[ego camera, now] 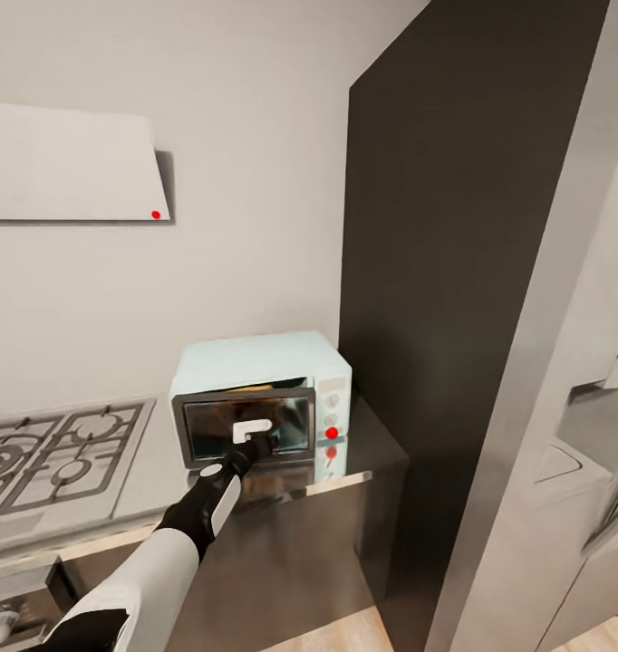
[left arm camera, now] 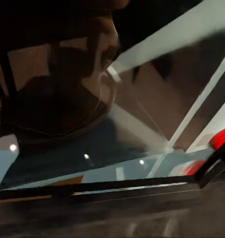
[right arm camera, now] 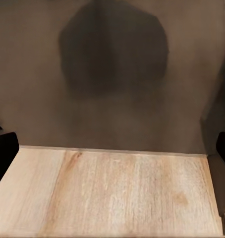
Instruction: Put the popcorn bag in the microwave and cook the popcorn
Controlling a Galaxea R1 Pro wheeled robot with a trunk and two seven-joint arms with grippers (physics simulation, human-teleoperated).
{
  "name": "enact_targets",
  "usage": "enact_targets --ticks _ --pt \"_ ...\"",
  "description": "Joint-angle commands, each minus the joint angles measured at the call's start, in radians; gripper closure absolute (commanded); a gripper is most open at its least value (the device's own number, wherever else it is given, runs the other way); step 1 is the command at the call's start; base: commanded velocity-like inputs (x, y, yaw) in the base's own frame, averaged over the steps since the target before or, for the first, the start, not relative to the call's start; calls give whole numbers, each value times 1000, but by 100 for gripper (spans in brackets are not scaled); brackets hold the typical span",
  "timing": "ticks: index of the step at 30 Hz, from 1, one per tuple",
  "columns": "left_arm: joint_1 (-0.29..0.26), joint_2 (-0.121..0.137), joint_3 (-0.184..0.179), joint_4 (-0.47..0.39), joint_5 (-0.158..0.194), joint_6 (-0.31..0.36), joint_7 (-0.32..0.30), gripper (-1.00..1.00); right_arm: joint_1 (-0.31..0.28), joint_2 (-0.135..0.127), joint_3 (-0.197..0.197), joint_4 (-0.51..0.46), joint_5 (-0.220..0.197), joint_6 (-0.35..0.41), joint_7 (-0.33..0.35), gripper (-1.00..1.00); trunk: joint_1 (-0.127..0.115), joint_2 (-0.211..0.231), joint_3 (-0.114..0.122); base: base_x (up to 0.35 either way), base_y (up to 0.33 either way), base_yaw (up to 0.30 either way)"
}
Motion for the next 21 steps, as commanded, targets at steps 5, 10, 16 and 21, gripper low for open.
enact_targets --ticks 5,10,16,21 --pt "-1 -1 7 0 1 -2 -9 -100 -4 0 -2 2 1 -2 4 -100 1 -2 -2 26 -21 0" --pt "-2 -1 7 0 1 -1 -8 -100 -5 0 -2 3 2 -2 4 -100 1 -2 -2 94 -80 0" --pt "-1 -1 7 0 0 -2 -9 -100 -5 2 -2 14 2 -2 4 -100 1 -2 -2 33 -27 0" --pt "-1 -1 7 0 0 -2 -9 -100 -5 2 -1 15 2 -2 4 -100 1 -2 -2 129 -1 0"
